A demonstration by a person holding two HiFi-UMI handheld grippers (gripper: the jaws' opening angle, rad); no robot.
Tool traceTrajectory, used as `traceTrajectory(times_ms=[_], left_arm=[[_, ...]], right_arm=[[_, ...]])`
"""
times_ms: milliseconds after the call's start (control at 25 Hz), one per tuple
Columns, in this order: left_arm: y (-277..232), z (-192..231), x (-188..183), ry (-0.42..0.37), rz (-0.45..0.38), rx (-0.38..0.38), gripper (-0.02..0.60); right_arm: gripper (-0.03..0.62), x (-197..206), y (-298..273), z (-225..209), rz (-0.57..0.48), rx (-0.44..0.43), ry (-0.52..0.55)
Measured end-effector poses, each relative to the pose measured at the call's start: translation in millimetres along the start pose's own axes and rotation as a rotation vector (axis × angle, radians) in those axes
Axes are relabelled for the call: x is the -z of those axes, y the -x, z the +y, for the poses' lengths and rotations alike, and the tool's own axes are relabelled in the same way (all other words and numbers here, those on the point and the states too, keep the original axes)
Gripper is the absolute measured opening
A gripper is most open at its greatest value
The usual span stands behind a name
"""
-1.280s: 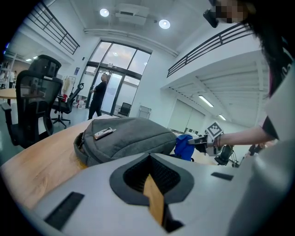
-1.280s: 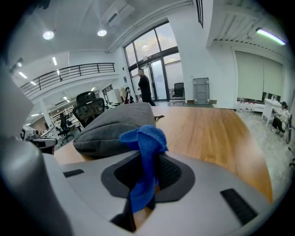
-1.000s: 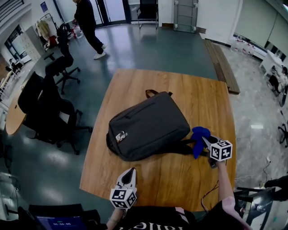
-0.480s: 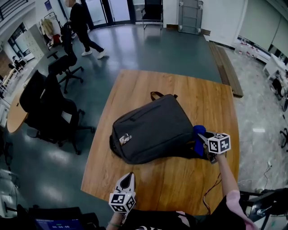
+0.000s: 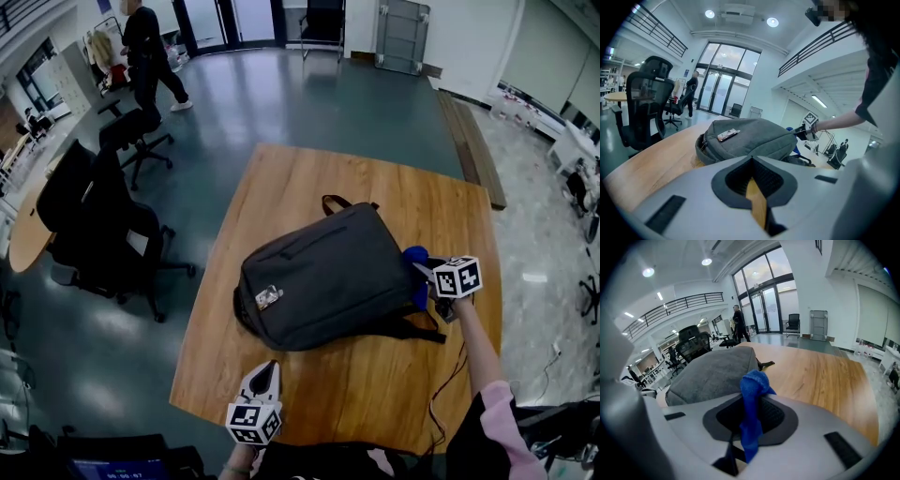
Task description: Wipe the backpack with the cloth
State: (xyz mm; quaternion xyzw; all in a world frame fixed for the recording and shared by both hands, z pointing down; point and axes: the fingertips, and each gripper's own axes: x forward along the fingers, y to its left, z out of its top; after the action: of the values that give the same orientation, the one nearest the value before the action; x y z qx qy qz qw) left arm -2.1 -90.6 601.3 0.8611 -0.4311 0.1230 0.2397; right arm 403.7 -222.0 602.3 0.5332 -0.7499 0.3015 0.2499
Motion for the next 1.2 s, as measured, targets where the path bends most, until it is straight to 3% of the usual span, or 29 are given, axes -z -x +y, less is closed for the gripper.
traceTrajectory(times_ms=[720, 1200], left_arm=[[-20, 45, -4, -0.008, 0.044, 0.038, 0.0], [-5, 75, 12, 0.076, 0.051, -0.042, 0.0]], right_arm=[[0.066, -137, -104, -8, 0.058, 0.016, 0.157], [0.066, -211, -145, -13, 0.041, 0.1, 0.268]])
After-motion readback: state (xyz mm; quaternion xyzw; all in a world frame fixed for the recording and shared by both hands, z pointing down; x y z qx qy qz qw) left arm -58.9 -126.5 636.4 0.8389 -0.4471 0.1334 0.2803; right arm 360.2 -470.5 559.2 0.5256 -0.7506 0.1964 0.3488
